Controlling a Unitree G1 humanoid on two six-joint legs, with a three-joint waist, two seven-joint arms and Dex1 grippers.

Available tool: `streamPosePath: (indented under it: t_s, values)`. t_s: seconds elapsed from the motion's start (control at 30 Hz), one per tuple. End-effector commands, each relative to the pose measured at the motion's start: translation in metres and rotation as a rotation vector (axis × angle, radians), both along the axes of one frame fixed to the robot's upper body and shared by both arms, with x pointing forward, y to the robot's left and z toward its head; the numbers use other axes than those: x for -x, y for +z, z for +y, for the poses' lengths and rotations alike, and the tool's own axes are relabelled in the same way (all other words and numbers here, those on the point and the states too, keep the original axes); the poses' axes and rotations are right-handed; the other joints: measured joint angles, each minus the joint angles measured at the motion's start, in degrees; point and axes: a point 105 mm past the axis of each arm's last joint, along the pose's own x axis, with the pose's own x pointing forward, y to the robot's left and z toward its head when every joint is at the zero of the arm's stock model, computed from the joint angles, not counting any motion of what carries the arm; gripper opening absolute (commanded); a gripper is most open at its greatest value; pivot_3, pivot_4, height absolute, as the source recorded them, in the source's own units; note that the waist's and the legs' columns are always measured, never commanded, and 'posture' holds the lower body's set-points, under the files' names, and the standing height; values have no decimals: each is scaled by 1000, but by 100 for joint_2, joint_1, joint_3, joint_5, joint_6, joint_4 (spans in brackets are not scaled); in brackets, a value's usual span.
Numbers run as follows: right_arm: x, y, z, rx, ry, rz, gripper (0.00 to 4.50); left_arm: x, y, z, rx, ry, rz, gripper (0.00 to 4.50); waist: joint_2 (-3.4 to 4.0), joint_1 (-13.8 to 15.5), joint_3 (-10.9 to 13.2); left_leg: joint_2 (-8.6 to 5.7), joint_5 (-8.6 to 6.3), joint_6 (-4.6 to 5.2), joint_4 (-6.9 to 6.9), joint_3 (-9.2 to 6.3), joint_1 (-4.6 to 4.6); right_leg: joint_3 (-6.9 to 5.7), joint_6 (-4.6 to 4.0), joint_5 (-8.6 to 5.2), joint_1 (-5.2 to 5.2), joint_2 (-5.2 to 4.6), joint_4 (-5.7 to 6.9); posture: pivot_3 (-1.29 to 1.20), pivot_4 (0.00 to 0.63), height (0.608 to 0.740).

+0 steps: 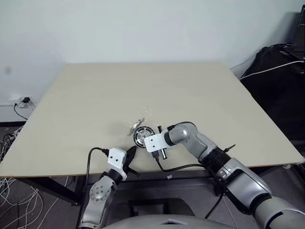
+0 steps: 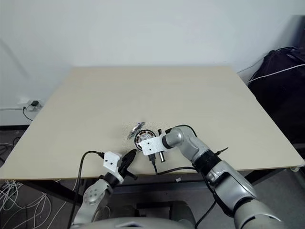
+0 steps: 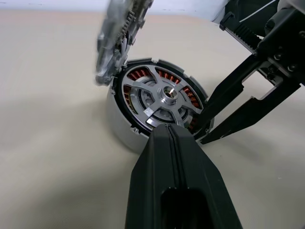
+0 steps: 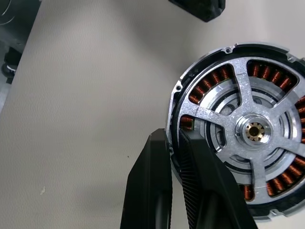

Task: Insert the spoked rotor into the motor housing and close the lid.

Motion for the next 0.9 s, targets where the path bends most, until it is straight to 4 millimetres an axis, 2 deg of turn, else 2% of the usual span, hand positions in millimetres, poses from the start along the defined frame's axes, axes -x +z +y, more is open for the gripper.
streamPosePath:
  t_s: [0.03,0.17,0.33,0.6,0.73,0.9]
  values:
    - [-4,11,2,-37,-10,-22,30,-4,10,-1,16,6,-44,0,0,0,0,0,0,0,0,0,0,0,0,0,0,0,0,0,0,740]
    - [-2,12,3,-82,-60,-15,30,-4,11,-1,17,3,-43,0,0,2,0,0,0,0,0,-1,-1,0,0,0,0,0,-1,0,0,740]
    - [-4,21,-2,-174,-210,-4,30,-5,11,-1,18,0,-40,0,-1,11,0,0,0,0,0,-1,-4,0,0,0,-3,0,0,0,0,740]
    - [0,38,-22,-287,-497,60,30,-4,9,-3,28,-10,-28,0,-1,74,2,0,-2,2,0,-4,-18,-1,-1,0,-15,-2,-4,0,0,740]
    - [8,49,-33,-343,-638,132,30,-4,9,-5,32,-19,-22,0,-1,87,2,0,-2,2,0,-4,-22,-2,-1,-1,-19,-2,-4,0,0,740]
    - [18,63,-38,-448,-863,325,30,-4,9,-9,36,-29,-15,0,-2,82,2,1,-2,2,0,-7,-23,-3,-1,-1,-21,-2,-3,0,0,740]
